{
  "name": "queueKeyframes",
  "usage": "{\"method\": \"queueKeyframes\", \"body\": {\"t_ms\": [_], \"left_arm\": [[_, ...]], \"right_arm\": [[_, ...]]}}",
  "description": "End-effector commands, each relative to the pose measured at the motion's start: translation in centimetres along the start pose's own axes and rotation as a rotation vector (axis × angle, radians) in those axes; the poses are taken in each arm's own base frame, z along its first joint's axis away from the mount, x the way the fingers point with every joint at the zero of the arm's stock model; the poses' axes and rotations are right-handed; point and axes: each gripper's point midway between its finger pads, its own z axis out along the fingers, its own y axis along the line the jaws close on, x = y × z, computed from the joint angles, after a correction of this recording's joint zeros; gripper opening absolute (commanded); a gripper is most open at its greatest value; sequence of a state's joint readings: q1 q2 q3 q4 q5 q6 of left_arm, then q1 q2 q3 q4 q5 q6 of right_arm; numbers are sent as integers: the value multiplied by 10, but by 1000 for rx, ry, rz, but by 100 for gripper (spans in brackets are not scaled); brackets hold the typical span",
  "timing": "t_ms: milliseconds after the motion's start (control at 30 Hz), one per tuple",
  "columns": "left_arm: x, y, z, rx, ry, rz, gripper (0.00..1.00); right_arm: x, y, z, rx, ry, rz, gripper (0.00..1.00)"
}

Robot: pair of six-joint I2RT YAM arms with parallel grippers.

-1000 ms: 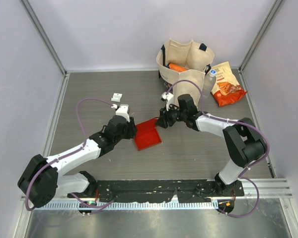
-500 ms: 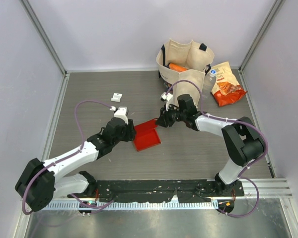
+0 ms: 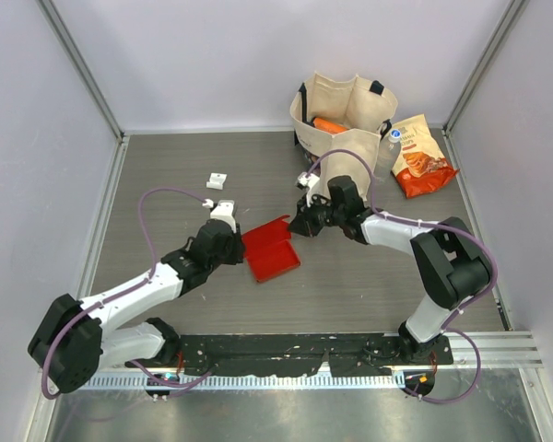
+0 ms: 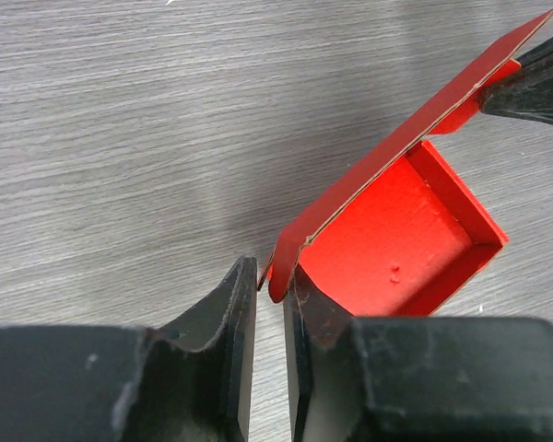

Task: Fold the paper box

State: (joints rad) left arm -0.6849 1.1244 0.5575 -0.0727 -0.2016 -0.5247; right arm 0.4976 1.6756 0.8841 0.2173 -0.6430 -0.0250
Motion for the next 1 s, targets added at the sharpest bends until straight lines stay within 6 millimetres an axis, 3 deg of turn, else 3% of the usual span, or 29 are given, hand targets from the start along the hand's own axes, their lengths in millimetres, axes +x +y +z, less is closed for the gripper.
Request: {"method": "queueKeyframes", "body": {"t_ms": [0, 200, 233, 400, 433, 467, 567, 733, 967], "left_arm": [[-18, -4, 3, -13, -41, -21, 17], [-36, -4, 10, -66, -69, -9, 2], [-38, -4, 10, -76, -73, -8, 0], [-63, -1, 12, -166, -151, -43, 0], [-64, 1, 14, -188, -158, -48, 0], [-69, -2, 15, -195, -175, -57, 0], [-80, -2, 20, -250, -235, -105, 0], [-95, -3, 31, -302, -341, -191, 0], [-88, -1, 45, -304, -410, -261, 0]], "right_arm": [[-25, 17, -1, -8, -92, -42, 10], [-33, 33, -3, 60, -163, -73, 1], [-35, 28, -4, 109, -176, -71, 1], [-49, 26, -19, 295, -282, -82, 1], [-50, 34, -18, 305, -298, -83, 0], [-55, 21, -25, 413, -342, -60, 0], [-68, 19, -34, 532, -430, -28, 0], [-70, 7, -29, 695, -477, 26, 1], [-52, 11, -21, 855, -534, 78, 0]]}}
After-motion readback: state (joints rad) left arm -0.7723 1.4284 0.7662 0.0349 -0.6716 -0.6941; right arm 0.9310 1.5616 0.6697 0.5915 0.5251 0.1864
